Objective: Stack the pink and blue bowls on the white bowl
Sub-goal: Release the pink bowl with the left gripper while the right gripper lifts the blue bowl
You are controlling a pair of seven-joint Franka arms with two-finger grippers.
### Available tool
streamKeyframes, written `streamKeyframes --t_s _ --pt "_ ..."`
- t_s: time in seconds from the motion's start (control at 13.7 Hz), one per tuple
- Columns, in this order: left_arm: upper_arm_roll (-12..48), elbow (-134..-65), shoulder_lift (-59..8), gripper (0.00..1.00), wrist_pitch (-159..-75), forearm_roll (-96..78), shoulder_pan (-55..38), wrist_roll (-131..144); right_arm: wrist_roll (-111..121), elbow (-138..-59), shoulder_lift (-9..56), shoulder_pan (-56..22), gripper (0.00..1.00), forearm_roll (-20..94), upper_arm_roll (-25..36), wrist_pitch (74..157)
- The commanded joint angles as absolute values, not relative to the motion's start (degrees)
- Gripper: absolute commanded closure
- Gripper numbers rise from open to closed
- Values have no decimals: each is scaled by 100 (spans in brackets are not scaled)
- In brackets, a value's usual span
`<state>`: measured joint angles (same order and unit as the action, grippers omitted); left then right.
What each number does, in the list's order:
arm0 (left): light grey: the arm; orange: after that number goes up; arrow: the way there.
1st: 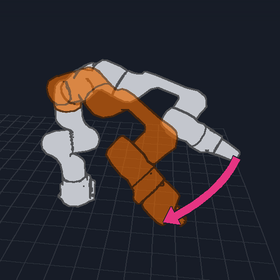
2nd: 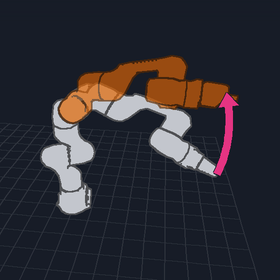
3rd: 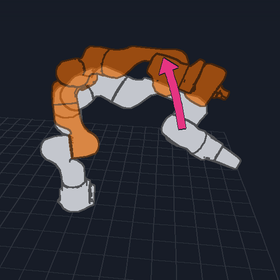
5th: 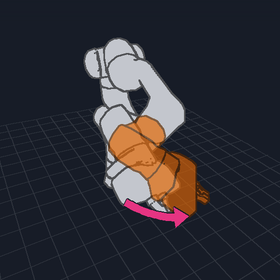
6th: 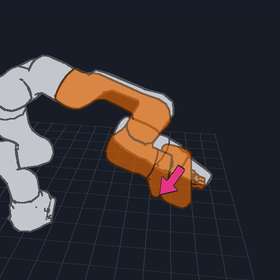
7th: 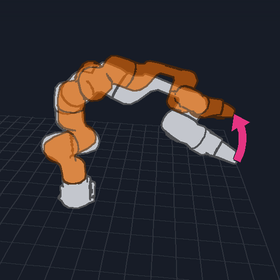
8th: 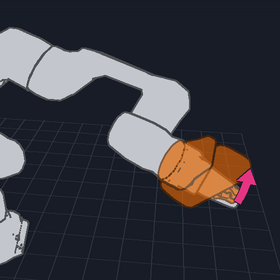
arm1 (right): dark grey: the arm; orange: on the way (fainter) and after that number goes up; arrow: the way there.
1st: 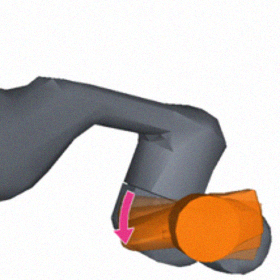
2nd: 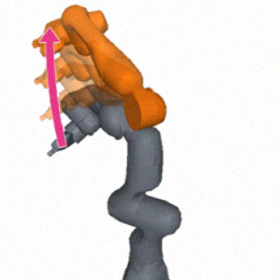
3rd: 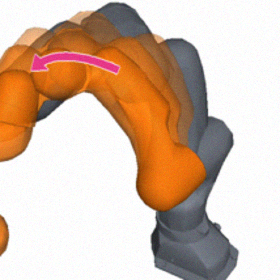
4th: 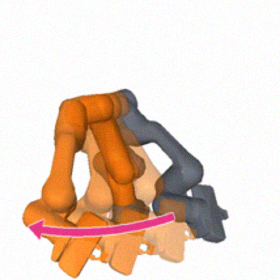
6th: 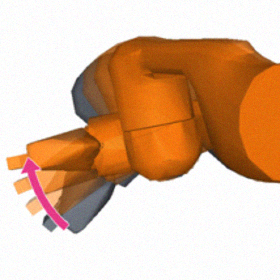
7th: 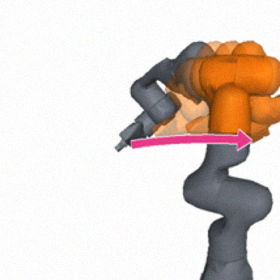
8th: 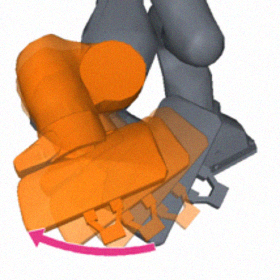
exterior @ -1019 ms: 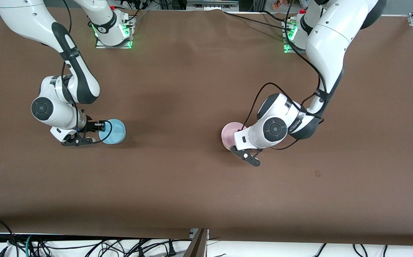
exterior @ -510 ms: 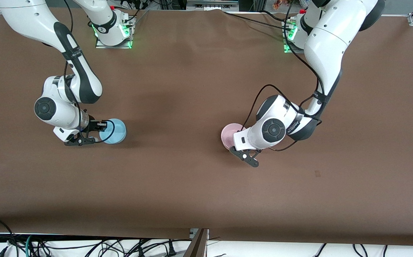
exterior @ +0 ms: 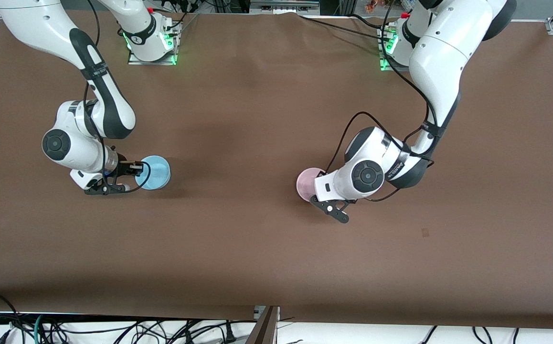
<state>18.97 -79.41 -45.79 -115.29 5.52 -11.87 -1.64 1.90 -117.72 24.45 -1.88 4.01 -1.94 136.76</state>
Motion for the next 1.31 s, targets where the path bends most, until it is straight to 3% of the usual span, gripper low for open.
streamKeyframes --t_s 0.0,0.22,0.51,0.8,1.02,1.24 --pt "1706 -7937 -3975 0 -10962 650 -1169 -229 229 -11454 2364 -237 100 536 -490 13475" --pt "1434 -7945 -3351 0 -10364 659 -1116 -228 97 -10882 2399 -368 100 929 -940 12956" --pt "1195 -7884 -2629 0 -9879 650 -574 -246 -1164 -10136 2679 -1289 100 1327 -975 12955" --pt "1196 -7831 -1962 0 -9809 580 0 -185 -3133 -8898 3478 -2143 100 1318 -1168 12999" --pt "1187 -7822 -1566 0 -9151 624 123 34 -4110 -7931 4111 -2696 100 1301 -1222 13052" --pt "1107 -7822 -1468 0 -8930 607 316 614 -4928 -7331 4683 -3128 100 1292 -1222 13550"
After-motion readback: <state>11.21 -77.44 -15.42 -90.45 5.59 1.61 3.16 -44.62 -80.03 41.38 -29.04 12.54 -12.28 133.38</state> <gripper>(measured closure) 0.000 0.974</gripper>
